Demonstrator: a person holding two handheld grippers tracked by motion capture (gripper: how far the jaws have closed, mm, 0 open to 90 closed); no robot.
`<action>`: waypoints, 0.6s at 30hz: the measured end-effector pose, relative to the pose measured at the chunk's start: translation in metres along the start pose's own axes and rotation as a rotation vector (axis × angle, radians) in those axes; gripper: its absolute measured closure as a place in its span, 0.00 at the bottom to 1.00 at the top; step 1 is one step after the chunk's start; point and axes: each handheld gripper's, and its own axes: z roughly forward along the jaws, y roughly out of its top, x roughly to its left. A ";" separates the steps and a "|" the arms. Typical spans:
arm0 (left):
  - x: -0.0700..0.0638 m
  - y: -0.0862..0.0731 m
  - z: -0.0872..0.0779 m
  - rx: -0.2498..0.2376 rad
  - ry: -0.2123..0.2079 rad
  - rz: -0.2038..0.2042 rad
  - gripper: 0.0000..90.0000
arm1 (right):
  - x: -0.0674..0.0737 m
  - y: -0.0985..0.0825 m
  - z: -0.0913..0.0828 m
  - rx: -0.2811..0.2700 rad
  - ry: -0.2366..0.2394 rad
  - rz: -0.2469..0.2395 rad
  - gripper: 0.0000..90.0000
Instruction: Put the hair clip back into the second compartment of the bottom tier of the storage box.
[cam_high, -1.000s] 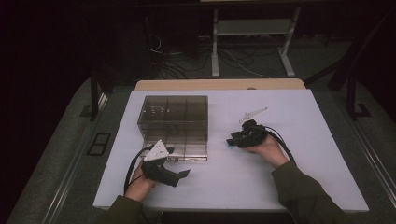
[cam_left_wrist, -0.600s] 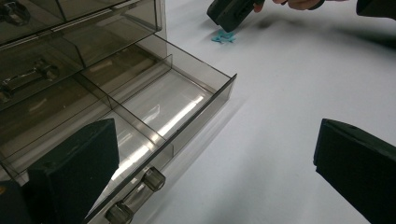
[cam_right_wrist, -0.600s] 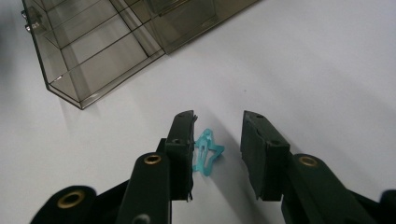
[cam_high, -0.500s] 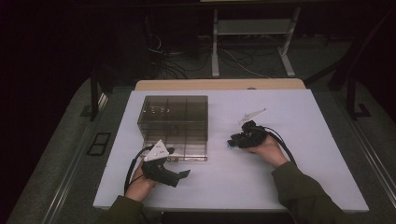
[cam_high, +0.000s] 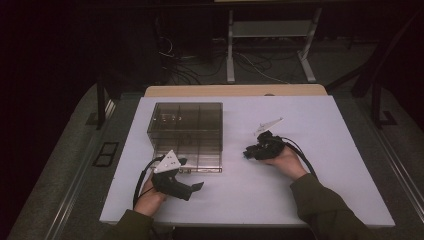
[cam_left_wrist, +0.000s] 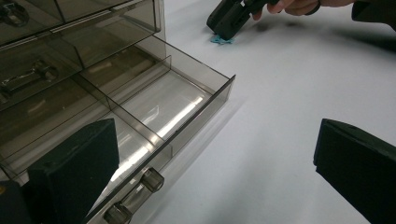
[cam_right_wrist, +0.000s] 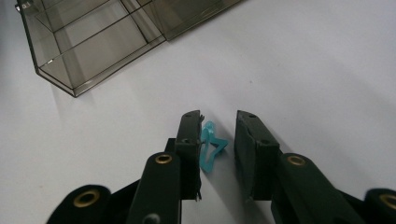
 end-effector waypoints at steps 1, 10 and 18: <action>0.000 0.000 0.000 0.000 0.000 -0.001 0.00 | 0.000 0.000 0.000 0.002 -0.001 -0.002 0.79; 0.000 0.000 0.000 -0.001 -0.001 0.000 0.00 | 0.008 -0.001 0.001 0.004 -0.048 -0.072 0.80; 0.000 0.000 0.001 0.002 -0.002 0.001 0.00 | 0.011 -0.001 0.002 0.008 -0.038 -0.086 0.88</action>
